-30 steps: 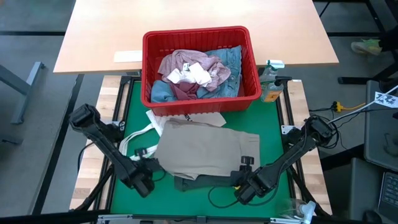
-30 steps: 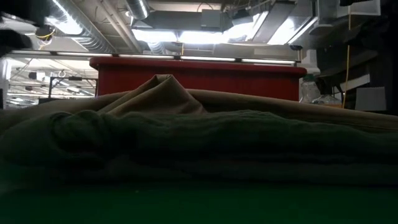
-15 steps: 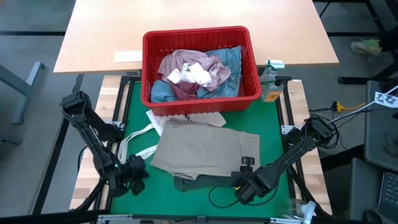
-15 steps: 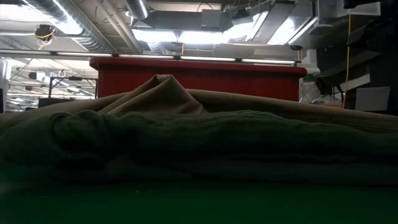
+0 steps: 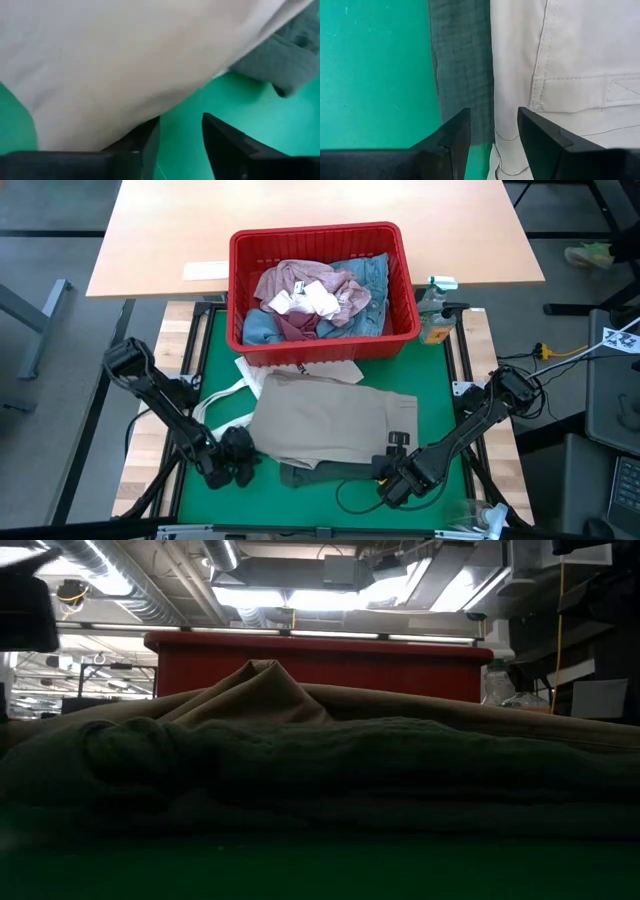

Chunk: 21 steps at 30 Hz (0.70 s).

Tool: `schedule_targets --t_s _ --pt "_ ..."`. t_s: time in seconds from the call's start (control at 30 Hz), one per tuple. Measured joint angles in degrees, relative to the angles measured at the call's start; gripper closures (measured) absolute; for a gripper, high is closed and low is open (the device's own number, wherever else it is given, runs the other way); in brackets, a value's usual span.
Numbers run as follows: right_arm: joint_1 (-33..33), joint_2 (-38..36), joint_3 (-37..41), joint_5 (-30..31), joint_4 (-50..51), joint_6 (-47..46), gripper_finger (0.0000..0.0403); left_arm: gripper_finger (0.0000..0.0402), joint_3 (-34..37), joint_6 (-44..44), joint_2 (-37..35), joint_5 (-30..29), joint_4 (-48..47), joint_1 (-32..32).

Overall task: Fold laundry
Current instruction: Fold the grey shorts

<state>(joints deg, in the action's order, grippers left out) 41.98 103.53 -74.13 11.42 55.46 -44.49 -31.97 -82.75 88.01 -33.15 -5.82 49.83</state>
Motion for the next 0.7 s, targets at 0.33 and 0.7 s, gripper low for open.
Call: schedule_targets --t_s 0.33,0.7 --pt "0.0 0.0 0.0 0.0 0.0 0.0 0.0240 0.0220 0.0 6.0 0.4 -0.3 5.9 -7.0" --pt "0.0 0.0 0.0 0.0 0.3 -0.2 0.0240 0.0255 0.0 10.0 0.4 4.3 7.4 -11.1"
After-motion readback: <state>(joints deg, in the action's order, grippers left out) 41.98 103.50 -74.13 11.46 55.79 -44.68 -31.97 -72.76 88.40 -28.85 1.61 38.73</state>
